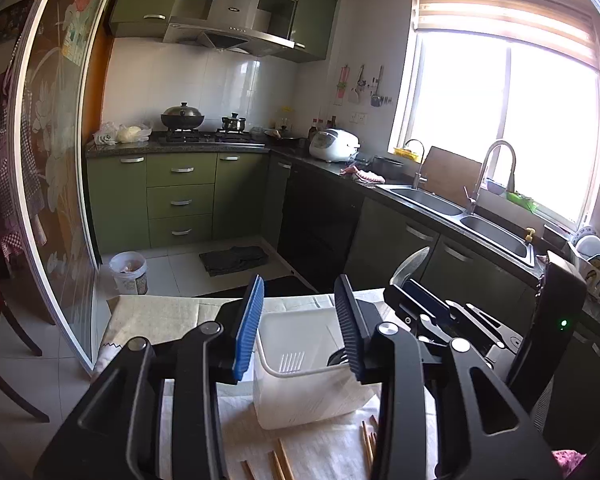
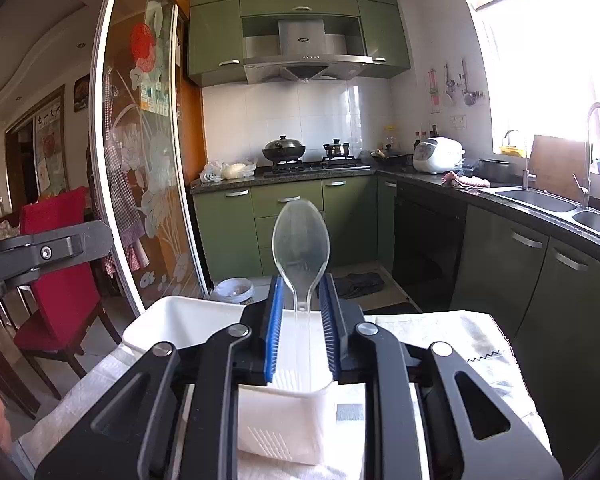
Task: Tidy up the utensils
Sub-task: 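Drop the fork and spoon into the white caddy, opening both tools, then grasp a wooden chopstick with the left tool while the right tool grasps another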
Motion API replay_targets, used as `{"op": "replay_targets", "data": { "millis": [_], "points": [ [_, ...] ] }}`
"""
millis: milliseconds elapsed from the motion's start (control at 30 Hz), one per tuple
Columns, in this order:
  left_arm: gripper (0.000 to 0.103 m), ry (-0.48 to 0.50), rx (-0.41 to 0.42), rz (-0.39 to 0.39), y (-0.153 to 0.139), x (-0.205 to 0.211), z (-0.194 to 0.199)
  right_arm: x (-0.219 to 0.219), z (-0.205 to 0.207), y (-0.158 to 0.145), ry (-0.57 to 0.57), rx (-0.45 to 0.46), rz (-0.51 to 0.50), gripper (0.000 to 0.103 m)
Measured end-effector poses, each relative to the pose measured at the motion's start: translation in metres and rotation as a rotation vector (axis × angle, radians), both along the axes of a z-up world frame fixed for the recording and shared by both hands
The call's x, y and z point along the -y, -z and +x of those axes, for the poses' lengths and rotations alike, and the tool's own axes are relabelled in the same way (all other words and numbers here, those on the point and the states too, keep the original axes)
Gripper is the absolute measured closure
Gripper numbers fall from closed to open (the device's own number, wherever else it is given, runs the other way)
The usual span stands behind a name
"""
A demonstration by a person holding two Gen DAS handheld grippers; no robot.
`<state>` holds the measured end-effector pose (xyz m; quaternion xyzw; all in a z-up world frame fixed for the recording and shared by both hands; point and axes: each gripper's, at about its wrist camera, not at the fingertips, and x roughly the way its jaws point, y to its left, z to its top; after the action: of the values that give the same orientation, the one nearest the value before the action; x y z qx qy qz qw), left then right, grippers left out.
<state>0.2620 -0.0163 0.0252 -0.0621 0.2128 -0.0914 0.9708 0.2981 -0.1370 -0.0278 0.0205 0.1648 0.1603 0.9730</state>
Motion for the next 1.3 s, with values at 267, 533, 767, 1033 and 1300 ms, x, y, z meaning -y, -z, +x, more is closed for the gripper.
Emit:
{"op": "replay_targets", "data": {
  "millis": [267,533,767,1033,1300],
  "points": [
    [0.066,-0.016,-0.247,0.054,0.027,0.000,-0.013,0.012,-0.037,-0.013,-0.010,0.024,0.007,0.060],
    [0.066,-0.113,-0.774,0.139,0.118,-0.028,-0.022,0.041,-0.056,-0.012,-0.080,-0.358,-0.128,0.070],
    [0.067,-0.157,-0.915,0.171,0.154,-0.033,-0.019,0.058,-0.051,0.053,-0.180,-0.787,-0.200,0.084],
    [0.082,-0.159,-0.995,0.163,0.171,-0.026,-0.012,0.060,-0.041,0.070,-0.188,-0.897,-0.228,0.084],
    [0.095,-0.147,-0.993,0.214,0.167,-0.016,-0.011,0.040,-0.016,0.094,-0.188,-1.005,-0.287,0.084]
  ]
}}
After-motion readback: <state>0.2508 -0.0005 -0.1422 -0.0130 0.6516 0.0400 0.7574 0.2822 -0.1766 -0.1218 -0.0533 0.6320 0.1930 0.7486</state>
